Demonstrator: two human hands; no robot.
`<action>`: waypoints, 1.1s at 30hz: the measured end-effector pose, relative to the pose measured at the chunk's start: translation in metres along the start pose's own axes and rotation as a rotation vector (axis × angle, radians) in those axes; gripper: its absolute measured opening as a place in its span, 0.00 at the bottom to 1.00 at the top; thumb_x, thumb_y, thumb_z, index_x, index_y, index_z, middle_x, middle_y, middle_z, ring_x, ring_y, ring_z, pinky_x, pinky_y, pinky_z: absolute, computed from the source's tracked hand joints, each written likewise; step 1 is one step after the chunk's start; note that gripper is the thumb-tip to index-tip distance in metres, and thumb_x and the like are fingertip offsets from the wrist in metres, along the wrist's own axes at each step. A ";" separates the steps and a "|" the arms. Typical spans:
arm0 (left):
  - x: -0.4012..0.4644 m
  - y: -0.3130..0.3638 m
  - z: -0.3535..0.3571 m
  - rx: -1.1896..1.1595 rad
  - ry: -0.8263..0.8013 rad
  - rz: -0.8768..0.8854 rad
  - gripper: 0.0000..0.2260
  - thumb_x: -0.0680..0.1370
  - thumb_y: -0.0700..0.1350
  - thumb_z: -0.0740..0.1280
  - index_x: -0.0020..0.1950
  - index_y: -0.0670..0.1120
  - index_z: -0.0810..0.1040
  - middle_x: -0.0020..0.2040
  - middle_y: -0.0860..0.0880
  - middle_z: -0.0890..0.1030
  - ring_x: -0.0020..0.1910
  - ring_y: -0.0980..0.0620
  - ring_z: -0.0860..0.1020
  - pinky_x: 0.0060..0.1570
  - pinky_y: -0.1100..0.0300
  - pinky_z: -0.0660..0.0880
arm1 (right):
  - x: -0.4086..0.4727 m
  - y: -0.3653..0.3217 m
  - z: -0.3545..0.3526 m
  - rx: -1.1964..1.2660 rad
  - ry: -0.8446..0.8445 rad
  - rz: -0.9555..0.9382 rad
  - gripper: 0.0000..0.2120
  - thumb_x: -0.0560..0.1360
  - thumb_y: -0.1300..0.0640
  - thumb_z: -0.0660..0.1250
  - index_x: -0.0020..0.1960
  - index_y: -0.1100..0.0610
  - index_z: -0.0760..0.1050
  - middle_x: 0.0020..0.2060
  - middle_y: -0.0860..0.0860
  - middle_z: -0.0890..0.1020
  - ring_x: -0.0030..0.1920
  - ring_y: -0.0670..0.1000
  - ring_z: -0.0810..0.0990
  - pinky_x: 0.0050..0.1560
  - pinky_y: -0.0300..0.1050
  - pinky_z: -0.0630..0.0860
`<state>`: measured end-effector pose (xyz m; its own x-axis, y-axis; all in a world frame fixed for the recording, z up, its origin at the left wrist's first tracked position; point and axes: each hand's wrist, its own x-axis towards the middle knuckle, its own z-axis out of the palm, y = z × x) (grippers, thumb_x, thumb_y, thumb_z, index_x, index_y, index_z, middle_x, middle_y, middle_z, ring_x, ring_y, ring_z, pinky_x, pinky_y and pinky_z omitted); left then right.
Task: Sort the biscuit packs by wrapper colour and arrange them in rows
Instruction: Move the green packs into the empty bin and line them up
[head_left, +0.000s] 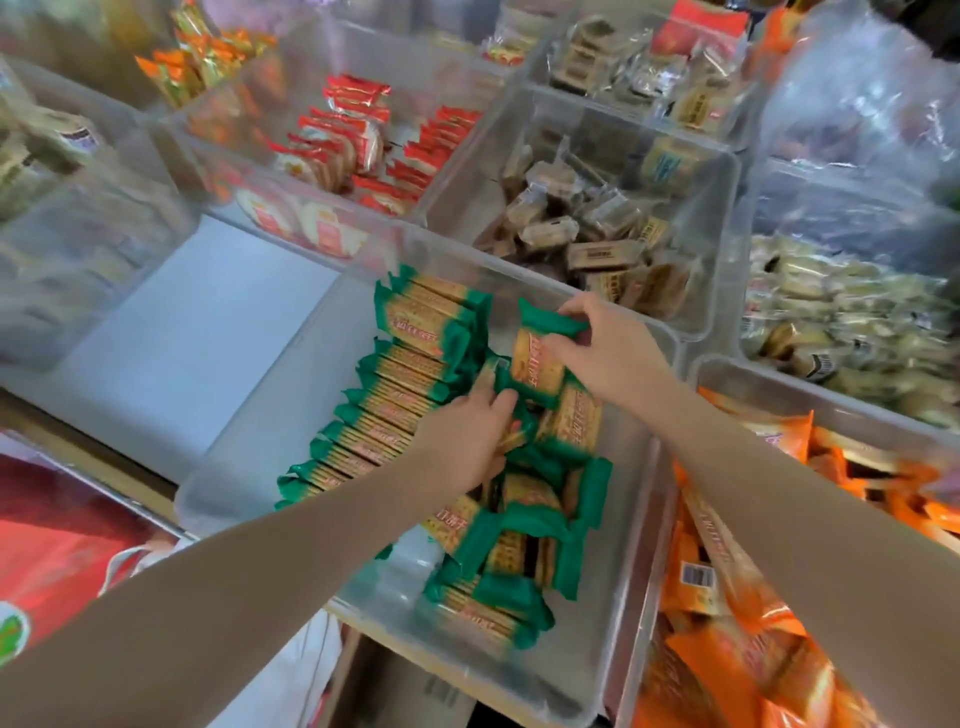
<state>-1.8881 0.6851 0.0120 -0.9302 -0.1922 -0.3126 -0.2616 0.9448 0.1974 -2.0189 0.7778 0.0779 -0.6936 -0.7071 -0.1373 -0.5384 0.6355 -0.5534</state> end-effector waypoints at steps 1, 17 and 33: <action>-0.003 -0.003 -0.008 -0.100 0.000 0.004 0.29 0.74 0.49 0.67 0.71 0.46 0.58 0.67 0.44 0.66 0.55 0.45 0.74 0.45 0.53 0.76 | -0.001 -0.003 -0.002 0.067 0.029 0.017 0.12 0.78 0.52 0.61 0.60 0.52 0.68 0.37 0.44 0.74 0.33 0.45 0.74 0.33 0.43 0.73; -0.007 -0.108 -0.064 0.236 0.260 0.236 0.13 0.71 0.36 0.70 0.55 0.41 0.78 0.44 0.41 0.79 0.43 0.41 0.78 0.39 0.52 0.72 | -0.002 -0.041 0.034 0.388 0.219 0.041 0.14 0.73 0.52 0.70 0.56 0.52 0.70 0.43 0.43 0.77 0.42 0.40 0.75 0.43 0.32 0.72; -0.028 -0.098 -0.054 0.178 0.293 0.031 0.16 0.78 0.40 0.61 0.66 0.43 0.66 0.51 0.43 0.75 0.47 0.44 0.75 0.37 0.54 0.69 | -0.008 -0.063 0.053 -0.004 0.038 -0.272 0.17 0.74 0.52 0.69 0.61 0.53 0.74 0.54 0.49 0.80 0.53 0.49 0.77 0.54 0.48 0.75</action>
<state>-1.8499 0.5835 0.0518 -0.9781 -0.2067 -0.0240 -0.2074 0.9778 0.0295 -1.9544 0.7271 0.0699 -0.5407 -0.8400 0.0465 -0.7089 0.4251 -0.5628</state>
